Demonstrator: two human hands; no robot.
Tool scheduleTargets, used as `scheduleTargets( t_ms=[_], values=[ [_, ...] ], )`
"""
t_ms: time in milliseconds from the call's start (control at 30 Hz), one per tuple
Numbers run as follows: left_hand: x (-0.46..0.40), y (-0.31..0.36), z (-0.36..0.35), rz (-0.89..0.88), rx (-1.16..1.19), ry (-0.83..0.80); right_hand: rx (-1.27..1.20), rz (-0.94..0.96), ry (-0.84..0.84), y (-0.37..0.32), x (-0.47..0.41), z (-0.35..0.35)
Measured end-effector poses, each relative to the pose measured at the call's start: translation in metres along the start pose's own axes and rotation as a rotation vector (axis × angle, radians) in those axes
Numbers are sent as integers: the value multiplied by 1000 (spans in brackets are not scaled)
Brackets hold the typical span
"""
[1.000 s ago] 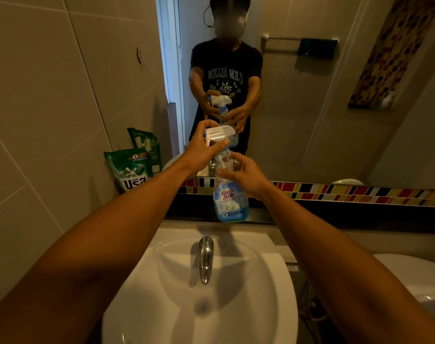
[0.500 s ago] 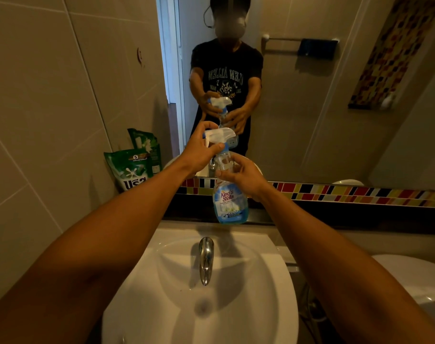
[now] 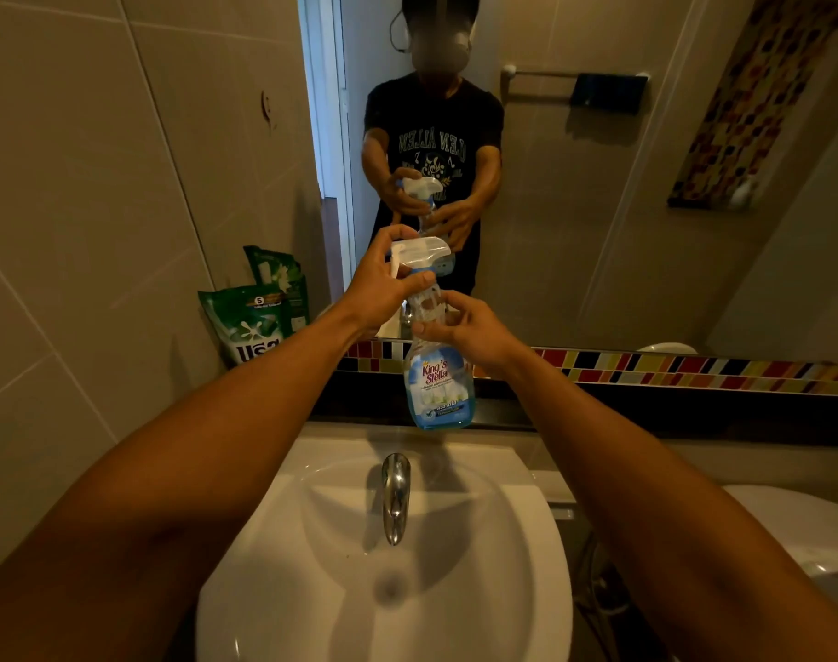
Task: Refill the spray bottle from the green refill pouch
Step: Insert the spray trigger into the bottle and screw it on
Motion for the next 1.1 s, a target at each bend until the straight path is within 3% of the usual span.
scheduleTargets(
  t_ms=[700, 1100],
  values=[
    [-2, -8, 7, 79, 85, -104, -13, -106, -92, 2, 3, 9],
    [9, -21, -15, 4, -123, -146, 178, -44, -3, 14, 7, 13]
  ],
)
Point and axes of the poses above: each hand's wrist, its own x-axis away from the middle knuckle, its own z-axis out of the back of the hand, y = z × x, the point moved 1 cm from there along -x, towards the middle knuckle, and after that the axes turned 4 degrees about y, right-handed, at the moved point
